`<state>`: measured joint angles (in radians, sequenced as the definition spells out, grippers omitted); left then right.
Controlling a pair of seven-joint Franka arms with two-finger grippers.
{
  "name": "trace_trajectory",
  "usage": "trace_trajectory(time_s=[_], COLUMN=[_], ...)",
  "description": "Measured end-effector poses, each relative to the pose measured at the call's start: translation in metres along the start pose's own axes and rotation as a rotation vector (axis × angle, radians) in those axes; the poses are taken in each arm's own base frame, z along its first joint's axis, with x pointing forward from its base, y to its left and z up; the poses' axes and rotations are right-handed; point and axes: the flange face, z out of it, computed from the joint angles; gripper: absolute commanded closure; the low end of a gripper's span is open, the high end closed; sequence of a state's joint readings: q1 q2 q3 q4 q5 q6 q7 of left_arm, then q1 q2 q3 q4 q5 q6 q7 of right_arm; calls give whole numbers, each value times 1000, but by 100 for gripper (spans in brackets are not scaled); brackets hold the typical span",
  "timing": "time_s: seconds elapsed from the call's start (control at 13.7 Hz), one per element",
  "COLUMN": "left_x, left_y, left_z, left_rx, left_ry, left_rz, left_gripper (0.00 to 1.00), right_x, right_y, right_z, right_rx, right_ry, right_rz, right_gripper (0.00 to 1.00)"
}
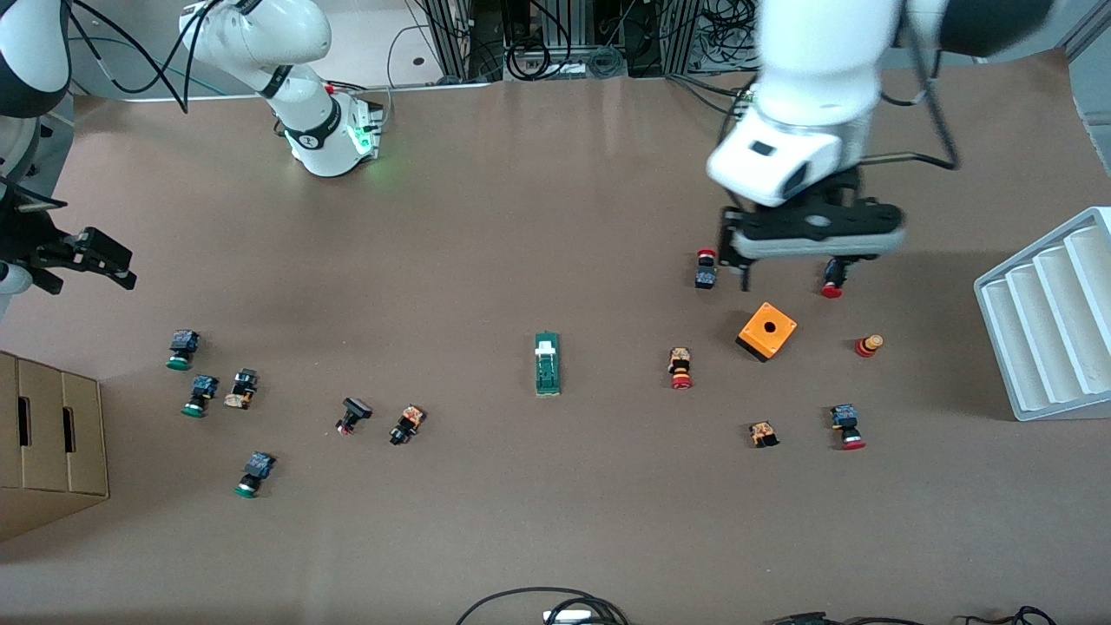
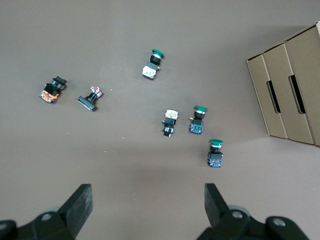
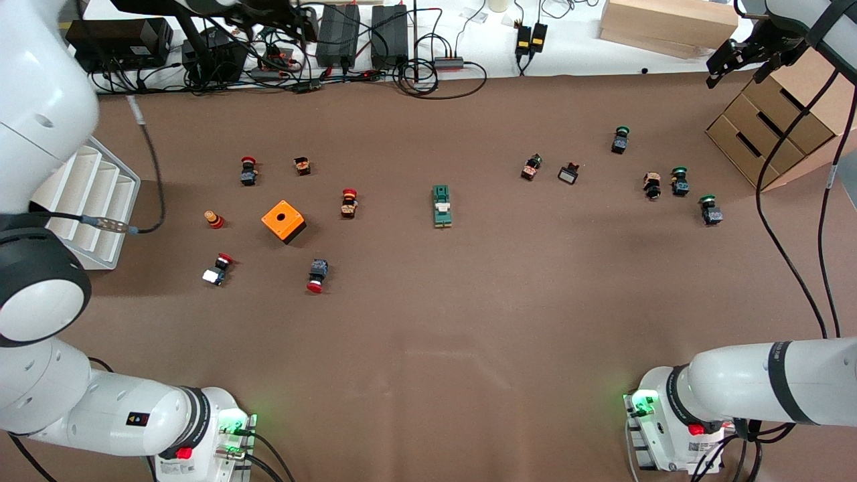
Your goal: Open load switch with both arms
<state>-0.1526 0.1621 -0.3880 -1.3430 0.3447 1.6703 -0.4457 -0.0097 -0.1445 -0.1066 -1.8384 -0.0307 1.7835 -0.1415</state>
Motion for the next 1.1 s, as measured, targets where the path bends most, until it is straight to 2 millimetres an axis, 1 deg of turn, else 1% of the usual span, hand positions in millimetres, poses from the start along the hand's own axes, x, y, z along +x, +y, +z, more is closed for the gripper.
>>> trace_trajectory(time_s=[0.15, 0.29, 0.51, 0.66, 0.73, 0.88, 0.95, 1.02, 1.1], left_x=[7, 13, 17, 11, 6, -3, -8, -11, -14], left_y=[-47, -94, -178, -236, -260, -296, -307, -314, -316], left_z=[2, 12, 40, 58, 64, 73, 76, 79, 83], left_rx=[-39, -58, -115, -142, -145, -141, -138, -137, -136], left_ry=[-40, -83, -179, -239, -262, -300, -319, -338, -359], left_rz=[-43, -94, -241, -309, -324, -335, -341, -347, -349], left_gripper=[0, 0, 0, 0, 0, 0, 0, 0, 0], right_x=[0, 0, 0, 0, 0, 0, 0, 0, 0], right_y=[0, -1, -1, -1, -1, -1, -1, -1, -1], right_z=[0, 0, 0, 0, 0, 0, 0, 0, 0], right_rx=[0, 0, 0, 0, 0, 0, 0, 0, 0], right_ry=[1, 1, 2, 2, 2, 2, 2, 3, 4], right_rz=[-1, -1, -2, -2, -2, -2, -1, -2, -1], right_gripper=[0, 0, 0, 0, 0, 0, 0, 0, 0])
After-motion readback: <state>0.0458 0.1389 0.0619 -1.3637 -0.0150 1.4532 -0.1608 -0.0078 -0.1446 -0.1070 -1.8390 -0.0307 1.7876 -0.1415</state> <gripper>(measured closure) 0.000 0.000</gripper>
